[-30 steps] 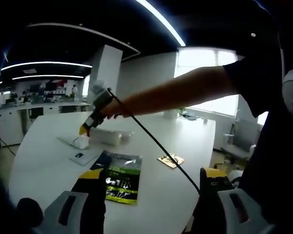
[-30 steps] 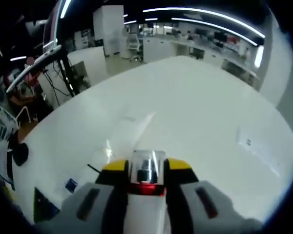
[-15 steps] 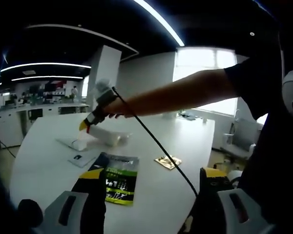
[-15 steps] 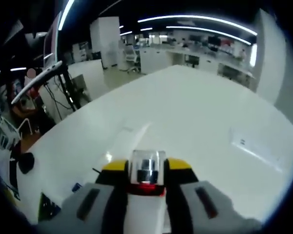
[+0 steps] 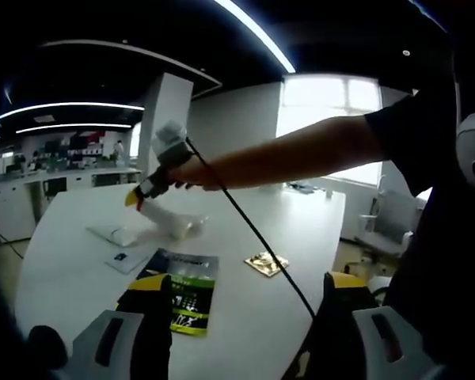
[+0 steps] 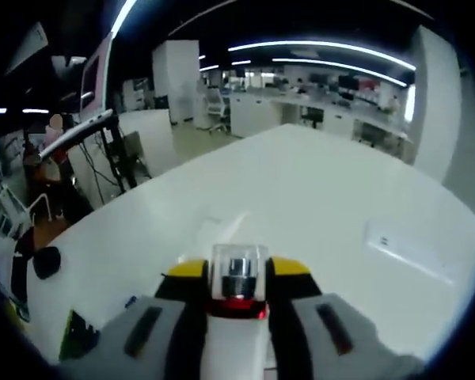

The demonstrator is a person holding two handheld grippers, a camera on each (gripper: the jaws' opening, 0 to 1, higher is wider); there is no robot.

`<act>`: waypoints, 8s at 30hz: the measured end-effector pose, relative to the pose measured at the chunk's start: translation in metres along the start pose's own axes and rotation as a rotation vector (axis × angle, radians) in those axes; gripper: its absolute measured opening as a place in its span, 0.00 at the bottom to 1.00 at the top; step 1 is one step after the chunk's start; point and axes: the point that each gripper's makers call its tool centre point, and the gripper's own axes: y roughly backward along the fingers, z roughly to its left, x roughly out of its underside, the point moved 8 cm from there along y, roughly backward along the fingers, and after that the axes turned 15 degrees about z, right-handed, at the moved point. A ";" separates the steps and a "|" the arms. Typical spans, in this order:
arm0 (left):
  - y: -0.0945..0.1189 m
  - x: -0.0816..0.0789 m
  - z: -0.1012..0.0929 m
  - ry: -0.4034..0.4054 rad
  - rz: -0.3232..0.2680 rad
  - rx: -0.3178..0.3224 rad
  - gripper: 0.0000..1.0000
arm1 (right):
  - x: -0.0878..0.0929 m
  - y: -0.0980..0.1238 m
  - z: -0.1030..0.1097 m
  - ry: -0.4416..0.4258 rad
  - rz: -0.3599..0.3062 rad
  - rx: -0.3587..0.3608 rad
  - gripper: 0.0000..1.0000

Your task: Arrange the skincare products in the storage area until every visible bottle or jar stands upright without overlapping.

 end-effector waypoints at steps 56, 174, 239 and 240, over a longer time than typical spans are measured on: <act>-0.026 -0.011 -0.021 -0.040 0.060 0.038 0.78 | 0.054 0.096 0.011 0.072 -0.398 0.017 0.26; -0.031 -0.015 -0.017 -0.055 0.067 0.045 0.76 | 0.106 0.147 -0.001 -0.066 -0.574 0.135 0.26; -0.032 -0.016 0.006 -0.022 0.055 -0.020 0.95 | 0.220 0.275 -0.205 -0.432 -0.604 0.612 0.26; -0.032 -0.016 0.007 -0.022 0.055 -0.020 0.94 | 0.221 0.273 -0.208 -0.436 -0.600 0.613 0.26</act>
